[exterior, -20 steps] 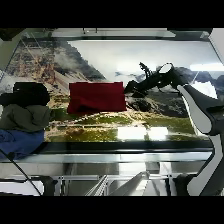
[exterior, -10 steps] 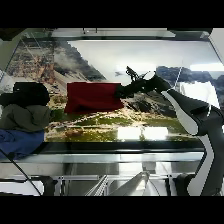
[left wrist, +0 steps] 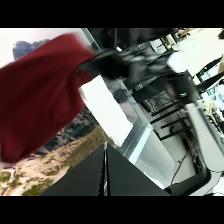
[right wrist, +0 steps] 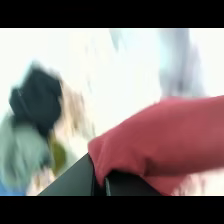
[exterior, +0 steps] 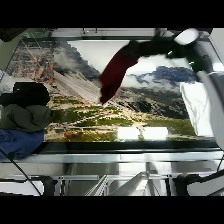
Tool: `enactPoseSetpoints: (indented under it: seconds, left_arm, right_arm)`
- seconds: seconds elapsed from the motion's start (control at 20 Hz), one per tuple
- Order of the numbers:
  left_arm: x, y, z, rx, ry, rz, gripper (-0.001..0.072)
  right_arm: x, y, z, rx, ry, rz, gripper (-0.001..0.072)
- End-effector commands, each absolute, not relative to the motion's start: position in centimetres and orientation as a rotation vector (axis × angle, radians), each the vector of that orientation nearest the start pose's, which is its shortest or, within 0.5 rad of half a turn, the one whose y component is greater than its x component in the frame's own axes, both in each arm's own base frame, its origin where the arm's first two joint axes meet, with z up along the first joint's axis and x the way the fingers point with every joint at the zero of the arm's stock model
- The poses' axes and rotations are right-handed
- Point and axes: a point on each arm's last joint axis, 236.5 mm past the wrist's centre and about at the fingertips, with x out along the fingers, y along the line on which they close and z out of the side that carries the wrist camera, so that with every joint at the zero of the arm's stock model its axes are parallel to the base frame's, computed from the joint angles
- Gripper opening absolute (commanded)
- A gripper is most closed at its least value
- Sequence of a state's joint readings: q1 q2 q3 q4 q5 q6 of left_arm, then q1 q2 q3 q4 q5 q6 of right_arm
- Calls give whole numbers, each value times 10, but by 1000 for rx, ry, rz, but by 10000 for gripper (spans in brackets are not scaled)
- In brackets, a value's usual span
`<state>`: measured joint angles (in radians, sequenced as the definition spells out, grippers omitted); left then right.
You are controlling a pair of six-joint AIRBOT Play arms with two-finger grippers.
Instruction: Fold the shirts.
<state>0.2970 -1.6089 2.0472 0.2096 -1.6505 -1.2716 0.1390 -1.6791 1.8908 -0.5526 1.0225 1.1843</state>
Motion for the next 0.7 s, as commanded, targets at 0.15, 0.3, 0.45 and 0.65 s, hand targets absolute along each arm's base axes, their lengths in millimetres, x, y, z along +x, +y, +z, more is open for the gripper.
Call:
enactPoseSetpoints:
  seconds: [0.15, 0.3, 0.45, 0.65]
  left_arm:
    - [430, -109, 317, -584, 697, -1077, 8]
    - [430, -109, 315, -581, 700, -1072, 8]
    - [436, -107, 304, -625, 722, -1060, 7]
    - [455, -102, 268, -709, 744, -1017, 7]
  right_arm:
    - [510, 62, 340, 510, 424, 442, 16]
    - [517, -44, 297, 552, 509, 141, 17]
    - [522, -117, 260, 568, 548, -24, 17]
    - [559, -176, 224, 598, 471, -77, 16]
